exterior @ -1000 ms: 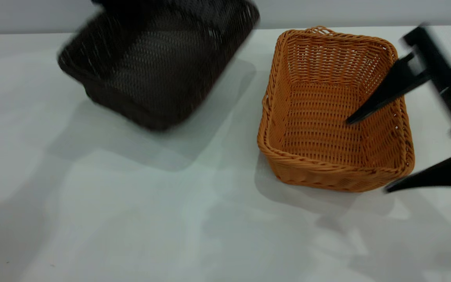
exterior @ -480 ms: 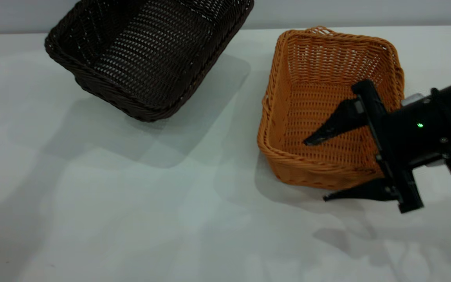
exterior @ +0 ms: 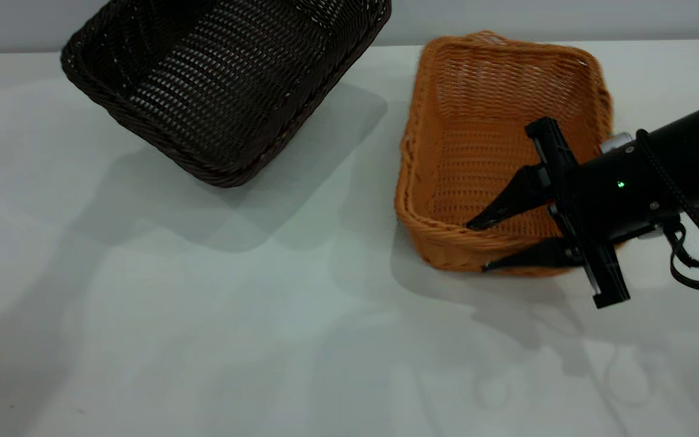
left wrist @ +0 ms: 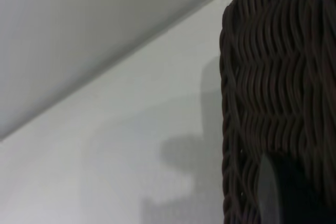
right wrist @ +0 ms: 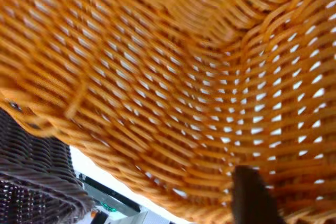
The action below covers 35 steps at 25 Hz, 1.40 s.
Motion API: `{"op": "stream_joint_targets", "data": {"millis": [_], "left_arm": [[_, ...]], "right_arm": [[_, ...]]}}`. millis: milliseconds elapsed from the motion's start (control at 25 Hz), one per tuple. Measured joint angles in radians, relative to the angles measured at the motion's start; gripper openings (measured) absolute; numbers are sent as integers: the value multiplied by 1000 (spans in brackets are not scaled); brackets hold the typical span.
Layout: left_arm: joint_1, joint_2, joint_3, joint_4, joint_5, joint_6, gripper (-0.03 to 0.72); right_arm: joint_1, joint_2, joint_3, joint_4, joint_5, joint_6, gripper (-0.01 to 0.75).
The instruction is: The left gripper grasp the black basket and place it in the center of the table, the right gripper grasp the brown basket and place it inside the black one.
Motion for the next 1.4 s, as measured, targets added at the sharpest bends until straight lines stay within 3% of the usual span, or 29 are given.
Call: {"op": "stream_joint_targets", "data": {"millis": [80,160,320,520,680,760,1040,1400], "left_arm": [[0,-2,0,0,0,17,78],[1,-8,0,9,-4,28,78],[1,-29,0,23,-4,49,78],[-3,-57,0,23,28,75,78],[-42,-66,0,24,143,160,78],[-87,-66,0,14,227,249,78],[-254,-37,0,-146,353,704,78],[-306,88,0,-275,343,929,86]], "right_arm": [[-12,4,-19,14,-40,-37,120],[-36,6,-36,13,-44,-69,77],[-126,8,-62,-18,-47,-156,72],[-342,-36,-107,-20,-67,-268,72],[-504,-114,-137,-16,8,-305,70],[-551,-147,-149,-31,65,-319,70],[-609,-174,-159,-130,255,-362,70],[-619,-174,-159,-163,298,-368,70]]}}
